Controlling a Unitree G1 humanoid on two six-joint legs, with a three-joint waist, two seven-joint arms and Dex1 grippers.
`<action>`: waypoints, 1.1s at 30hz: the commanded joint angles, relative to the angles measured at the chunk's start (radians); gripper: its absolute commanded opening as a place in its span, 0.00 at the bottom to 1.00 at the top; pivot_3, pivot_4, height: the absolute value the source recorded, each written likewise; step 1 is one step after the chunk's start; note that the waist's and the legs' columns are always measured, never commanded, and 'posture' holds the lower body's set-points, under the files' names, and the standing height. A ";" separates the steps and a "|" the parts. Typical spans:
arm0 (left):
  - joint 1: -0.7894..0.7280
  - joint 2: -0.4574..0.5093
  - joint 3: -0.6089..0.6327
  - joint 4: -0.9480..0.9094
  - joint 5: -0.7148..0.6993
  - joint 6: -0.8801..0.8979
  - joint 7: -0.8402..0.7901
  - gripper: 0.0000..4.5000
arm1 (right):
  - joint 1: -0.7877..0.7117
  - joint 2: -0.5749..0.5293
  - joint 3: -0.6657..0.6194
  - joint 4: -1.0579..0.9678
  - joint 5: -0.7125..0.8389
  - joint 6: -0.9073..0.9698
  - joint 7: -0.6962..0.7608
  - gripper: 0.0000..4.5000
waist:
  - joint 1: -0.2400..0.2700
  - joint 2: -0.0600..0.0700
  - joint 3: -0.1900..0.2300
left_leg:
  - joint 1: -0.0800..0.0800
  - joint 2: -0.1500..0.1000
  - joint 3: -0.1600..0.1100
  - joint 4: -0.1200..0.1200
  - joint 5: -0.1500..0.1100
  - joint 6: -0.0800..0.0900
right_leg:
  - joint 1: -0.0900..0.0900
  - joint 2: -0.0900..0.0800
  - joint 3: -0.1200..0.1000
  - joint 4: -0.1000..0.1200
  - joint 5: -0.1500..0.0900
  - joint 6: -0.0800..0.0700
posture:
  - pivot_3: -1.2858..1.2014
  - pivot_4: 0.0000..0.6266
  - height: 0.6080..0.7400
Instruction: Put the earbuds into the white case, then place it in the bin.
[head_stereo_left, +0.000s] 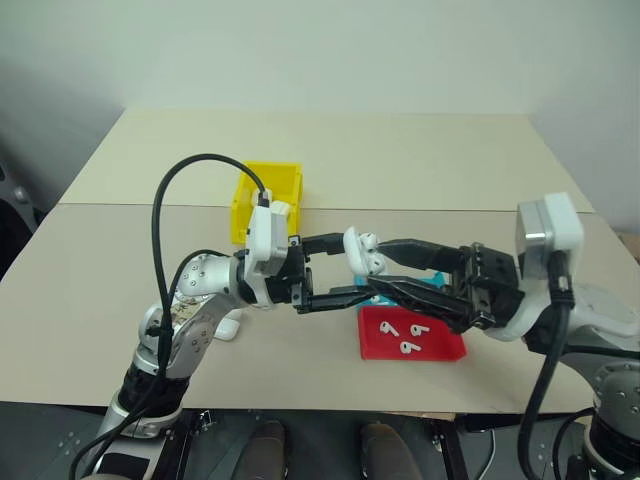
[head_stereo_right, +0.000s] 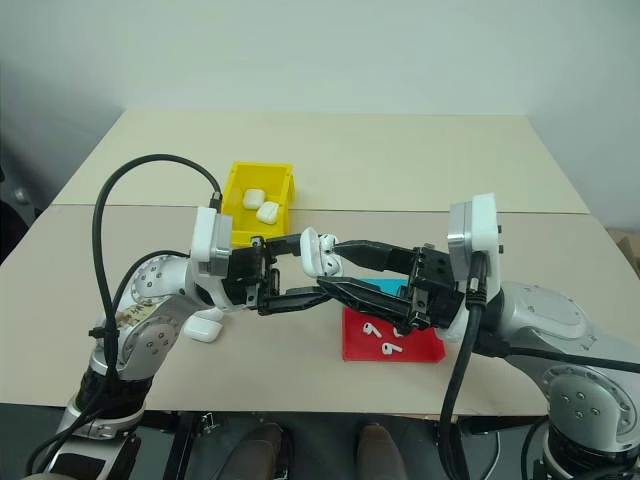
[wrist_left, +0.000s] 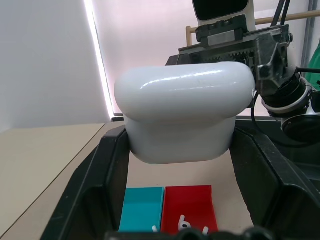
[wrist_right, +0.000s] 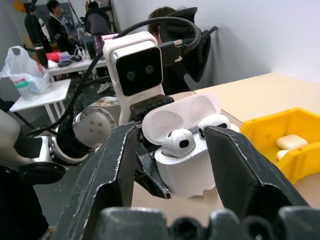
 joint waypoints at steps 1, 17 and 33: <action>-0.003 0.008 0.018 -0.020 0.001 -0.028 -0.018 0.61 | 0.020 -0.047 -0.039 0.014 0.014 -0.055 0.028 0.59 | 0.000 0.000 0.000 | 0.000 0.000 0.000 0.000 0.000 0.000 | 0.000 0.000 0.000 0.000 0.000 0.000 | 0.52 0.24 1.00; -0.135 -0.070 -0.131 0.214 0.316 -0.159 0.006 0.61 | -0.396 -0.260 0.189 0.195 -0.063 0.003 0.046 0.01 | 0.003 -0.001 0.001 | -0.003 0.000 0.001 0.000 0.001 0.002 | -0.002 0.000 0.000 -0.002 0.000 0.000 | 0.52 0.24 1.00; -0.127 -0.071 -0.077 0.171 0.277 -0.152 0.001 0.61 | -0.333 -0.294 0.324 0.143 -0.342 -0.057 0.137 0.01 | 0.003 -0.001 0.001 | -0.007 0.000 0.000 0.001 -0.001 0.004 | -0.004 -0.001 -0.001 -0.004 0.002 0.001 | 0.52 0.24 1.00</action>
